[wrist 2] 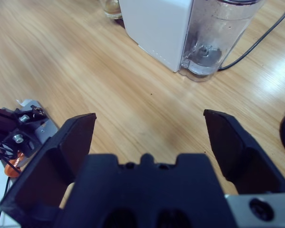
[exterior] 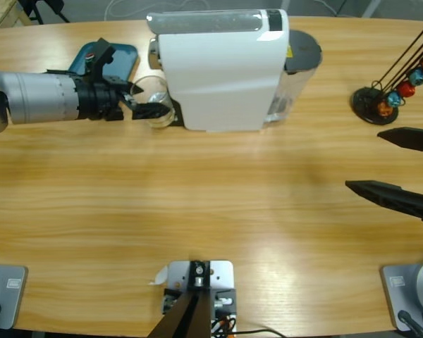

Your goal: Pour coffee

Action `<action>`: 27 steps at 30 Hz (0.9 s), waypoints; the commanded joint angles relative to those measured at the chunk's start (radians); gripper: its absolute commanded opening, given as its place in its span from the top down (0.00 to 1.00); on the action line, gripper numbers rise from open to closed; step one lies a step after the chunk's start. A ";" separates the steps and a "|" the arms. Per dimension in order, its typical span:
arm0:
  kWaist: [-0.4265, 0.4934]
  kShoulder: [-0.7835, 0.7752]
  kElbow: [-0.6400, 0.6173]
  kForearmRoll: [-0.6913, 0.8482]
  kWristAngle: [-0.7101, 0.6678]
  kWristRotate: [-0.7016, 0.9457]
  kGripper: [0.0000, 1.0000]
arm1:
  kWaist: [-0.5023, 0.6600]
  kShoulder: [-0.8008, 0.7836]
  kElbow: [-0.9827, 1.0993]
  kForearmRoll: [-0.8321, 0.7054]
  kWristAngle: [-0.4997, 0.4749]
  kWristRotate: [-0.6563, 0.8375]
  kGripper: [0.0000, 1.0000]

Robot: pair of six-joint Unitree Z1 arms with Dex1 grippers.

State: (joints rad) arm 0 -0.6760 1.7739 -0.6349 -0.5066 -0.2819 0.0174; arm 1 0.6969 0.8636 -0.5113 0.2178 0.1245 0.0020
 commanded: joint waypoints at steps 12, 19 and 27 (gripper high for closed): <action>0.030 0.119 -0.032 -0.026 -0.018 0.034 0.35 | 0.007 0.037 0.008 -0.009 0.007 -0.002 0.00; 0.030 0.114 -0.031 -0.029 -0.046 0.046 0.52 | 0.007 0.045 0.008 -0.011 0.007 -0.002 0.00; 0.031 0.108 -0.026 -0.029 -0.042 0.057 0.51 | 0.007 0.046 0.007 -0.012 0.007 -0.002 0.00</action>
State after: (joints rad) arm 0 -0.6546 1.8422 -0.6657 -0.5241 -0.3101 0.0594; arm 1 0.6968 0.8903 -0.5113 0.2142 0.1248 0.0020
